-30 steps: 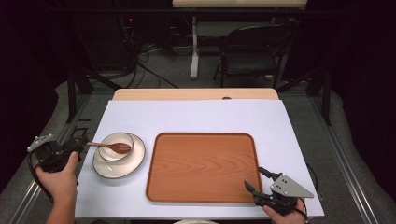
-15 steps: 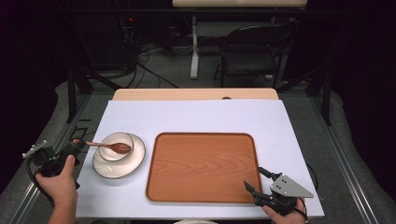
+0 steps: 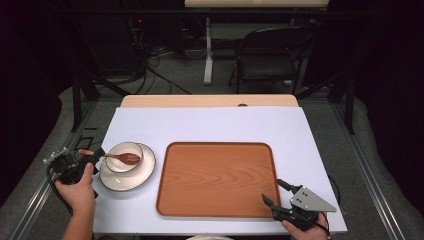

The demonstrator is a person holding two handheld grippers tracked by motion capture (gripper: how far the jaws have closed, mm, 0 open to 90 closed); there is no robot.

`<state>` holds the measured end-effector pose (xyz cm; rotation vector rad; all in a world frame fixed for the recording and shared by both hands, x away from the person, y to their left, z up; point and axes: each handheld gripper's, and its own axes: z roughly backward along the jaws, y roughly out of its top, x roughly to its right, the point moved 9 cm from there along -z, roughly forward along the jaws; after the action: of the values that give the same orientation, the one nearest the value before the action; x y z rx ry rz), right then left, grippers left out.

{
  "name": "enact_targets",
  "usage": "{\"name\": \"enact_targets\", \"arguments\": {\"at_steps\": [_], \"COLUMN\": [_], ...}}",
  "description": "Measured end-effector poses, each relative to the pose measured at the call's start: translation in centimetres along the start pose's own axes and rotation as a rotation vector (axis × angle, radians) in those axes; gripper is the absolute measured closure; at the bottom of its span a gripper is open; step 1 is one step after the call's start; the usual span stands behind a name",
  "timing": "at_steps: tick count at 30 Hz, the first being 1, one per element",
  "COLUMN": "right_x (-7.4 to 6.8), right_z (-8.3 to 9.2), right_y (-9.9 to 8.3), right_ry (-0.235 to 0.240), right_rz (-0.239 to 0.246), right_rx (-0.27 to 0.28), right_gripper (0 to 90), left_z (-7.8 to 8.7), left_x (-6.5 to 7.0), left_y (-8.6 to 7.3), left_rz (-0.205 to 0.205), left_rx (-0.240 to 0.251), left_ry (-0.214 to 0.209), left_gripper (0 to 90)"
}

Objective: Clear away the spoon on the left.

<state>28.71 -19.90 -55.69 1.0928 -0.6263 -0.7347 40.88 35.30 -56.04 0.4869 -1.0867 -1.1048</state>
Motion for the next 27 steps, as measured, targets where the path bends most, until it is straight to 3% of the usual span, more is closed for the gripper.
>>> {"name": "enact_targets", "arguments": {"at_steps": [11, 19, 27], "right_x": [0.0, 0.0, 0.0], "right_z": [0.0, 0.0, 0.0], "right_y": [0.0, 0.0, 0.0], "right_ry": [0.002, 0.001, 0.002], "right_rz": [0.002, -0.004, 0.003], "right_rx": [-0.001, 0.001, 0.001], "right_gripper": [31.5, 31.6, 31.6], "left_z": [0.1, 0.4, 1.1], "left_x": [0.1, 0.7, 2.9], "left_y": [0.2, 0.7, 1.7], "left_rz": [-0.022, -0.014, -0.066], "left_rx": [0.033, 0.052, 0.073], "left_ry": [0.010, -0.035, -0.104], "left_gripper": [65.1, 71.7, 79.0]}}
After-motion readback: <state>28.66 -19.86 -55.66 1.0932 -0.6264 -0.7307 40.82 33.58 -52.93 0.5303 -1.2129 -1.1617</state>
